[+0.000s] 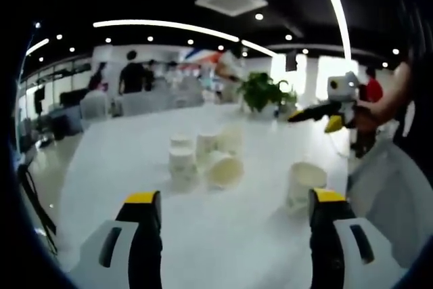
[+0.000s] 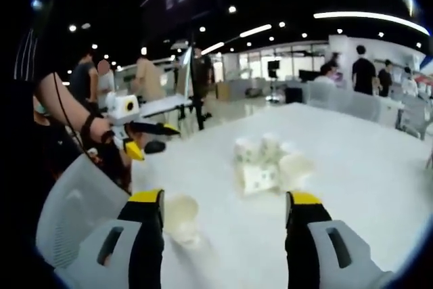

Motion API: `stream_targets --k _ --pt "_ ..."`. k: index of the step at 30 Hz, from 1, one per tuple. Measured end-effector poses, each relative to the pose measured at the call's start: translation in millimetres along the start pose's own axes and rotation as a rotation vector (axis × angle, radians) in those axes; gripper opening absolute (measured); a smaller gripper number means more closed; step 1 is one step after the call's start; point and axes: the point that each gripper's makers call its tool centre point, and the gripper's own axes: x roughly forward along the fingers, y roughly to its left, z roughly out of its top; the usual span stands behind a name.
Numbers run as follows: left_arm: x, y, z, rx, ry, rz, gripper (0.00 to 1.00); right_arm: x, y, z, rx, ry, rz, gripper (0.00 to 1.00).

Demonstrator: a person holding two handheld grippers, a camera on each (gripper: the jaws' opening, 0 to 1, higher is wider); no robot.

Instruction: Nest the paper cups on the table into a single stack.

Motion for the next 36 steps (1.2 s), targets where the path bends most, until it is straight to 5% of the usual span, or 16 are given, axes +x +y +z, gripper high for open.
stream_targets --k 36 --pt "6.3 -15.2 7.6 0.017 0.008 -0.031 0.88 -41.8 -40.6 -7.7 -0.017 0.011 -0.187 1.0"
